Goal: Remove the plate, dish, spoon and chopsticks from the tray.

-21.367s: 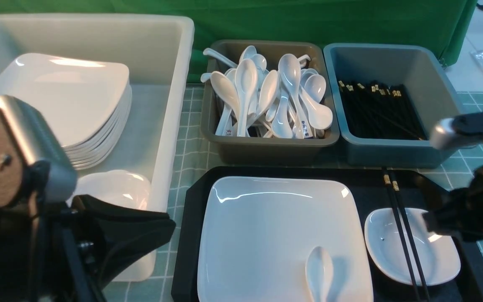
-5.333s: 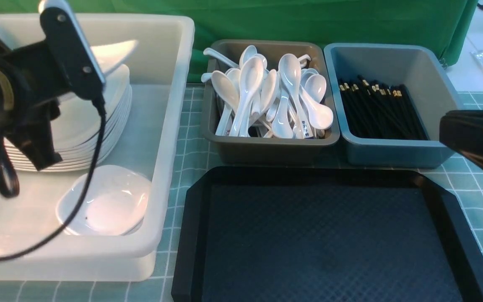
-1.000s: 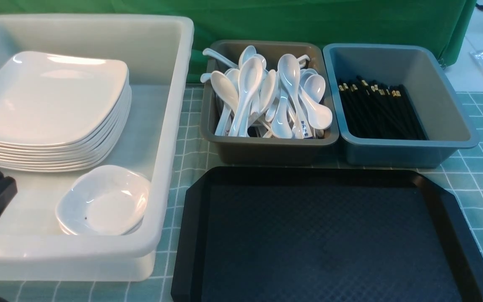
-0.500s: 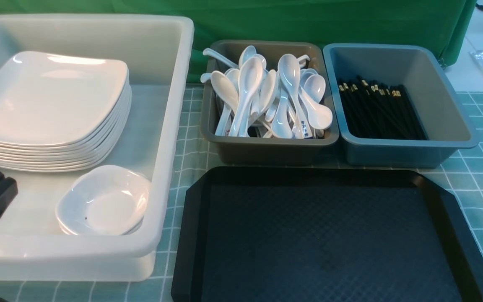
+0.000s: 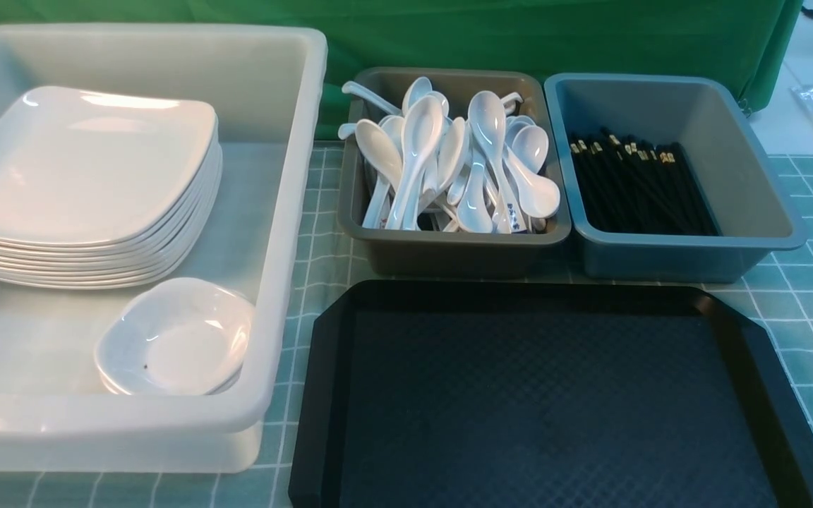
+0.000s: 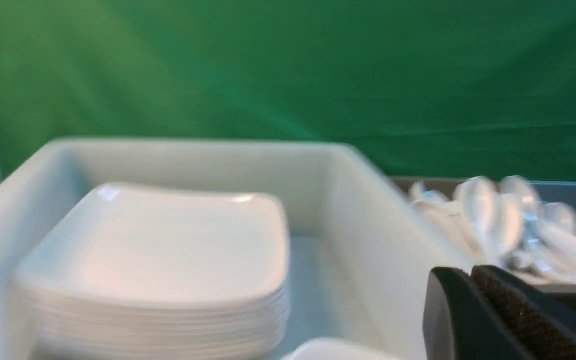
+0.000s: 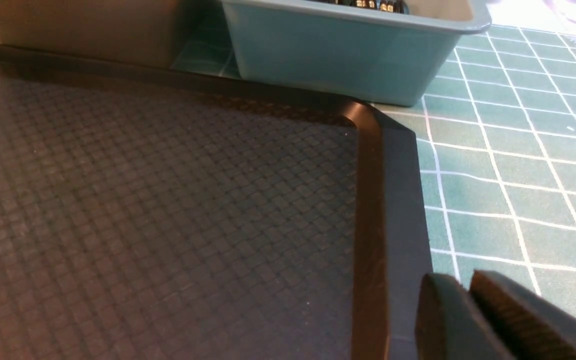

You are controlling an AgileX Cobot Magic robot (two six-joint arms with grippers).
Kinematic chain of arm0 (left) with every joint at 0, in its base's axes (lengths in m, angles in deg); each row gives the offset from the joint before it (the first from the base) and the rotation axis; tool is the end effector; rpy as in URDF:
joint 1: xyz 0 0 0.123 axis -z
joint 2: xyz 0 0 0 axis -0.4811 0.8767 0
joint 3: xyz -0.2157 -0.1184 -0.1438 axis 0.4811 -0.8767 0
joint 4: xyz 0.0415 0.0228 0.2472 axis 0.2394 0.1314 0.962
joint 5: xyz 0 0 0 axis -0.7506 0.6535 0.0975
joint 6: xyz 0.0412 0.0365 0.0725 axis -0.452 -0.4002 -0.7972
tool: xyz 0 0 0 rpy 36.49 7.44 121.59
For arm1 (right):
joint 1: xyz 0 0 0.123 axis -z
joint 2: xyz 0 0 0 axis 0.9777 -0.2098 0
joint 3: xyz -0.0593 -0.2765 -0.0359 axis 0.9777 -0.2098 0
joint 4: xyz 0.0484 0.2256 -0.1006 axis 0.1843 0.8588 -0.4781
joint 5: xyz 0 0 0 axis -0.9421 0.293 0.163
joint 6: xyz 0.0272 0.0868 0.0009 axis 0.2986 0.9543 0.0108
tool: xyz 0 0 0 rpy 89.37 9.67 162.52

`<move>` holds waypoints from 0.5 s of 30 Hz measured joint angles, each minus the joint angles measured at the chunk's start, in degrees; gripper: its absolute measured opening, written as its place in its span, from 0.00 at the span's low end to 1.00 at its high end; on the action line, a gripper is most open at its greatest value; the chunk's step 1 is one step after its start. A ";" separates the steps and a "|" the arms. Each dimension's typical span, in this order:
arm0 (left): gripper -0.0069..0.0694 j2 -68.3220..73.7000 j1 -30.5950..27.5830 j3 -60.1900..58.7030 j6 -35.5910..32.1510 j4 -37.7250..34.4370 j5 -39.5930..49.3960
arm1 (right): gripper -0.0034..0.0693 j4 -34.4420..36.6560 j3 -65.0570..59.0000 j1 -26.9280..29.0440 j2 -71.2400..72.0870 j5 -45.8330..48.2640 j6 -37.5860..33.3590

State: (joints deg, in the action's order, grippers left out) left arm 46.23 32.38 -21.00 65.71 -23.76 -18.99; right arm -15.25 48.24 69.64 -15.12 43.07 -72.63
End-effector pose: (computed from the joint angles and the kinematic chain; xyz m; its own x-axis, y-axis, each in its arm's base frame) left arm 0.0629 -0.0042 0.2595 0.0693 -0.0082 -0.9976 0.0660 0.9978 -0.0036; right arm 0.0554 0.0062 0.1898 -0.1382 -0.1275 -0.9822 -0.1409 0.9841 -0.1080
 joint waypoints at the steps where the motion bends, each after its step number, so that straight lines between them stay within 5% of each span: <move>1: 0.11 -1.22 -1.87 -1.86 1.28 0.28 0.15 | 0.20 0.00 0.00 0.00 0.00 0.00 0.19; 15: 0.11 -8.06 -4.88 -10.44 5.58 0.30 11.08 | 0.24 0.05 0.00 0.00 0.06 -0.06 0.52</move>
State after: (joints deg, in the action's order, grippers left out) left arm 38.17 27.51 -31.44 71.28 -23.46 -7.91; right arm -15.20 48.24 69.64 -15.07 43.01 -72.12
